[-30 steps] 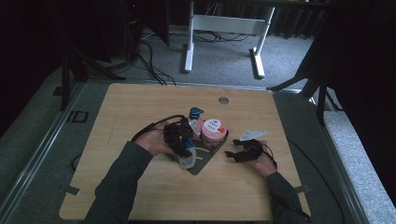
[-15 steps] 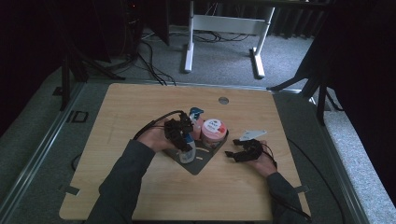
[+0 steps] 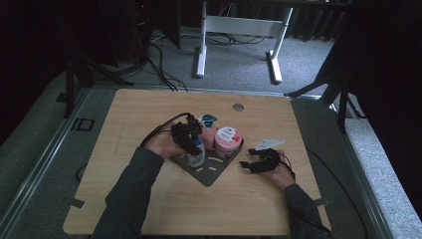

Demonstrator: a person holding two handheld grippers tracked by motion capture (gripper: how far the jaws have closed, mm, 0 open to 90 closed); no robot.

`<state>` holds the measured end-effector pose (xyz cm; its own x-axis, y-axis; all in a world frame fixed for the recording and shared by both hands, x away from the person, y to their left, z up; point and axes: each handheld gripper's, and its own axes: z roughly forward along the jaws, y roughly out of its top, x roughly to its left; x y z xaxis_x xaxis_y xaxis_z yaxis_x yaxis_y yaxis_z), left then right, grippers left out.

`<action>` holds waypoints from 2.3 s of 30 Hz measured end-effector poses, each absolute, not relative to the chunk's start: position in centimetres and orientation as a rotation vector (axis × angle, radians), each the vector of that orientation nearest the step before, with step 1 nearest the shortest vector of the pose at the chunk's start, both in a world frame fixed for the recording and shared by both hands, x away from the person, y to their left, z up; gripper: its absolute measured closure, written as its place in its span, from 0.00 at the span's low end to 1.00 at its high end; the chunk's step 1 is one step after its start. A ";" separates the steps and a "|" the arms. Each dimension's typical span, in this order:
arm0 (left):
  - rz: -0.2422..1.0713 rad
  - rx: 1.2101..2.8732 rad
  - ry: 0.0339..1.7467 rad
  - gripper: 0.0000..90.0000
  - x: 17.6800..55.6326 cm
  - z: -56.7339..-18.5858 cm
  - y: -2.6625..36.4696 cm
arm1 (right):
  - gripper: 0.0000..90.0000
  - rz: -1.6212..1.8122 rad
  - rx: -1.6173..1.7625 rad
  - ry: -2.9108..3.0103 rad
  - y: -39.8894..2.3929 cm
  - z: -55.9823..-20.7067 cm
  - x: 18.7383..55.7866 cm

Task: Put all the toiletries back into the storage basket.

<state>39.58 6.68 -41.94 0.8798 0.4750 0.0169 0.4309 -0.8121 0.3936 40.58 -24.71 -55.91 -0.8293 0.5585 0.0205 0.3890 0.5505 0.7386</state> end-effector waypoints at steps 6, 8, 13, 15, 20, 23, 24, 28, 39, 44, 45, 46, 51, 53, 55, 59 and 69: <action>0.198 2.678 0.698 0.61 40.1 -41.5 7.1 | 0.34 1.143 0.796 2.568 -24.7 -55.9 40.6; 0.199 2.668 0.715 0.61 40.3 -41.3 7.2 | 0.34 1.141 0.796 2.568 -24.7 -55.9 40.6; 0.213 2.659 0.731 0.61 40.7 -40.9 7.5 | 0.34 1.143 0.797 2.568 -24.7 -55.9 40.6; 0.210 2.659 0.740 0.61 40.8 -41.0 7.6 | 0.34 1.142 0.796 2.568 -24.7 -55.9 40.6; 0.207 2.658 0.753 0.61 41.2 -41.2 7.8 | 0.34 1.143 0.797 2.568 -24.7 -55.9 40.6; 0.227 2.655 0.767 0.61 41.4 -41.3 7.9 | 0.34 1.145 0.796 2.568 -24.7 -55.9 40.6; 0.227 2.653 0.772 0.61 41.5 -41.3 8.0 | 0.34 1.145 0.797 2.568 -24.7 -55.9 40.6; 0.225 2.652 0.779 0.61 41.6 -41.4 8.0 | 0.34 1.146 0.797 2.568 -24.7 -55.9 40.6; 0.244 2.637 0.830 0.61 42.6 -41.6 8.9 | 0.34 1.147 0.797 2.570 -24.7 -55.9 40.6; 0.244 2.611 0.871 0.61 43.0 -41.7 9.2 | 0.34 1.147 0.797 2.570 -24.7 -55.9 40.6; 0.242 2.606 0.881 0.61 43.1 -41.7 9.3 | 0.34 1.147 0.798 2.570 -24.7 -55.9 40.6; 0.244 2.607 0.886 0.61 43.2 -41.8 9.4 | 0.34 1.148 0.799 2.570 -24.8 -55.9 40.6; 0.242 2.585 0.933 0.61 43.7 -42.1 9.5 | 0.34 1.148 0.799 2.571 -24.8 -55.9 40.6; 0.250 2.571 0.957 0.61 44.0 -42.2 9.6 | 0.34 1.149 0.799 2.572 -24.8 -55.9 40.6; 0.251 2.563 0.969 0.61 44.1 -42.2 9.6 | 0.34 1.150 0.799 2.572 -24.8 -55.9 40.6; 0.253 2.549 1.007 0.61 44.6 -42.5 9.8 | 0.34 1.150 0.800 2.572 -24.8 -55.9 40.7; 0.262 2.541 1.029 0.61 45.2 -42.8 9.8 | 0.34 1.150 0.801 2.573 -24.8 -55.9 40.7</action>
